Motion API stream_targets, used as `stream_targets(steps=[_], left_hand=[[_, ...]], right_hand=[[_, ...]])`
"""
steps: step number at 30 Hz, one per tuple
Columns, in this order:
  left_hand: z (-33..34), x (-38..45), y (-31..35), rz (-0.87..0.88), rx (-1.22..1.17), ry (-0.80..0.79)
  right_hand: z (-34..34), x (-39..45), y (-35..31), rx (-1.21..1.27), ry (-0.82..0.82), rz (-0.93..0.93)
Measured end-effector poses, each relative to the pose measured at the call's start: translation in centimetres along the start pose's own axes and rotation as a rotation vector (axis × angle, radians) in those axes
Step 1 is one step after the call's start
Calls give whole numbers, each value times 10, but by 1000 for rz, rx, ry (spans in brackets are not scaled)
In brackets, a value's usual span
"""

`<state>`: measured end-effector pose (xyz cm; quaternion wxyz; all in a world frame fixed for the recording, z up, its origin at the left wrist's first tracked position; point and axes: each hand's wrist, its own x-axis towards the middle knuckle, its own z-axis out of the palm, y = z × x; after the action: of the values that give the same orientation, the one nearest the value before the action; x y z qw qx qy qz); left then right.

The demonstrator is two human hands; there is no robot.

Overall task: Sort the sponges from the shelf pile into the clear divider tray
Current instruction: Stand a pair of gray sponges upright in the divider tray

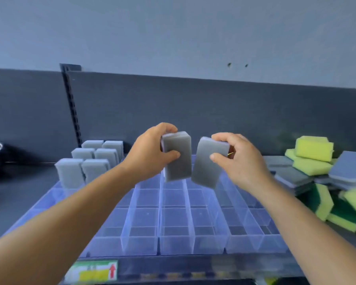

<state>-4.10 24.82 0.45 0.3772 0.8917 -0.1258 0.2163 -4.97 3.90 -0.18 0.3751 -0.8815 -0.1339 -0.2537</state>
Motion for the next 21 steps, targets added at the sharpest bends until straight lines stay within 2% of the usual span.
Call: stream_targets(steps=[4,11,21], left_hand=[[-50,-21,-32,-40,110,-12],[-128,-57,-86,-106,144,4],[-178,-82,-142,-177,179,16]], right_hand=[[37,-5,-46,44,-32,-28],[98,-13,-110,106,-107,-76],[161,-19,-159,158,-207,-95]])
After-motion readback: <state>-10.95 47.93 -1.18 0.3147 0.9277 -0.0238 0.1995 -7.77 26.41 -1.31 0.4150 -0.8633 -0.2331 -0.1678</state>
